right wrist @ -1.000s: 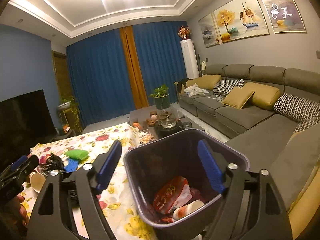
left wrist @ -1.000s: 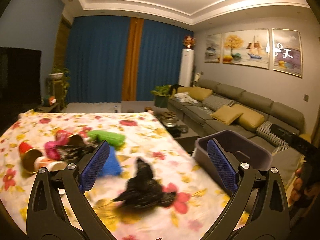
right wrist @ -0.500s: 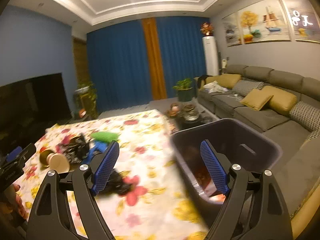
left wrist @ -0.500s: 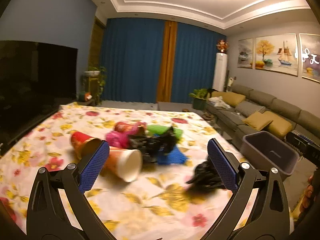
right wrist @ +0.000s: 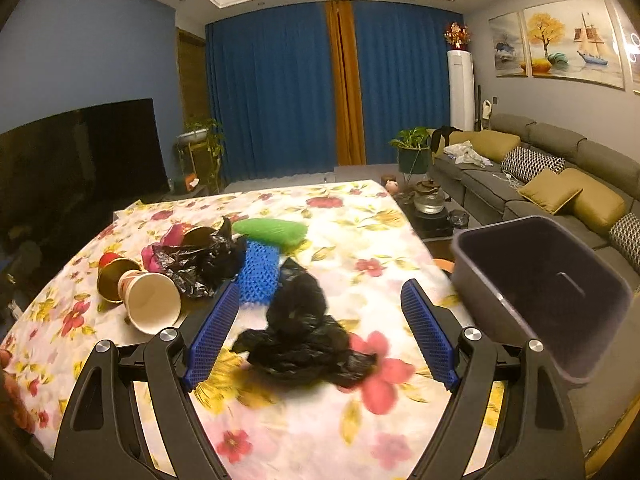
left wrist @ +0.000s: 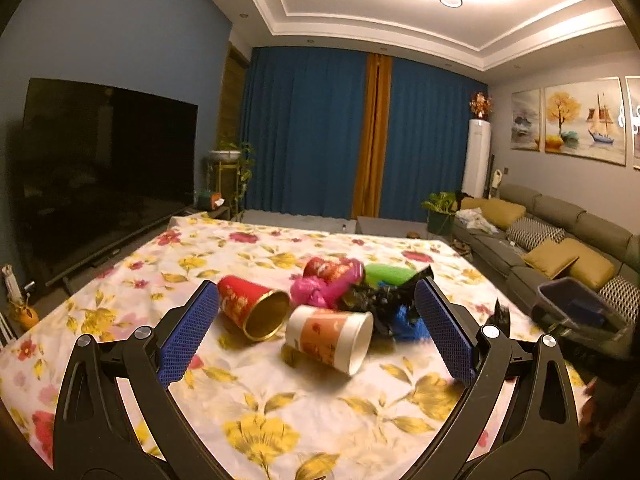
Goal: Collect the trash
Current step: 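Grasp the black plastic bag with the right gripper while the left returns to the table, then grasp the orange-and-white paper cup with the left gripper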
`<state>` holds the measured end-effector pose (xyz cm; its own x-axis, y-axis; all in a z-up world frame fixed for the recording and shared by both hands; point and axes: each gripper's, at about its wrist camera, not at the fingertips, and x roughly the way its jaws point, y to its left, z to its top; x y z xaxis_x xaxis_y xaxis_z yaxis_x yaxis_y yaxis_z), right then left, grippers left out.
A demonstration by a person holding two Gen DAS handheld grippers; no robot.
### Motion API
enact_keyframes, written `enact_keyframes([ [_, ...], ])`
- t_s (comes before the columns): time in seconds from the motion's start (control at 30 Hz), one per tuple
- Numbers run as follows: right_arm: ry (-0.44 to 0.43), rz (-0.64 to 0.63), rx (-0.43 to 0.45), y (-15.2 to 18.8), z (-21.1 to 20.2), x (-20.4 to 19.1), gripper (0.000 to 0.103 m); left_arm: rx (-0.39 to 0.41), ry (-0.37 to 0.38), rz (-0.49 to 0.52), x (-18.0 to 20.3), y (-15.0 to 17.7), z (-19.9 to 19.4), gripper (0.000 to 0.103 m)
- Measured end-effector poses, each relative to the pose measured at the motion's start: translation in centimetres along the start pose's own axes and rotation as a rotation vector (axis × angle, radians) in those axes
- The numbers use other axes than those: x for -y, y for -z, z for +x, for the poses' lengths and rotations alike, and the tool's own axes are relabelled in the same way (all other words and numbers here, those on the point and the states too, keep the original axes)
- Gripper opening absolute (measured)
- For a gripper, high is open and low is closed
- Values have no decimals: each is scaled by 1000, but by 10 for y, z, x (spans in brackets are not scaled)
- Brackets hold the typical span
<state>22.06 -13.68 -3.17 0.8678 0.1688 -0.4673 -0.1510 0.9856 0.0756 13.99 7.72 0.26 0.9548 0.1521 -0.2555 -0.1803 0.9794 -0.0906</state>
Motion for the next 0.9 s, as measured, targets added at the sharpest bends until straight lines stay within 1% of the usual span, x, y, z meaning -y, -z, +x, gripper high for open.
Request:
enact_keyframes([
  [0.07,15,-10,-7,1,10,-8,77,25,3,7,1,-7,4,97],
  [0.17,35,-16,-22,6,23,-12,75,49,9,35,7,-8,12,97],
  [0.23,46,-17,-34,9,30,-12,71,44,6,50,9,-3,21,97],
  [0.33,63,-20,-52,13,40,-10,68,32,22,39,7,7,30,97],
  [0.43,69,-33,-66,15,49,-10,62,5,22,30,4,14,38,97],
  [0.53,61,-28,-87,15,55,-10,53,-16,15,35,3,19,42,97],
  [0.6,61,-23,-101,15,58,-9,47,-27,5,61,6,22,45,97],
  [0.63,59,-23,-109,15,59,-9,40,-30,1,78,8,23,46,97],
  [0.7,49,-24,-119,15,61,-8,33,-34,5,98,11,26,46,97],
  [0.77,40,-30,-120,16,61,-8,17,-36,11,112,13,27,46,97],
  [0.8,38,-31,-117,17,60,-8,16,-40,24,117,15,28,46,97],
  [0.87,34,-29,-102,17,57,-8,9,-47,49,117,16,29,49,97],
  [0.9,35,-24,-89,18,55,-7,8,-54,64,115,17,30,50,97],
])
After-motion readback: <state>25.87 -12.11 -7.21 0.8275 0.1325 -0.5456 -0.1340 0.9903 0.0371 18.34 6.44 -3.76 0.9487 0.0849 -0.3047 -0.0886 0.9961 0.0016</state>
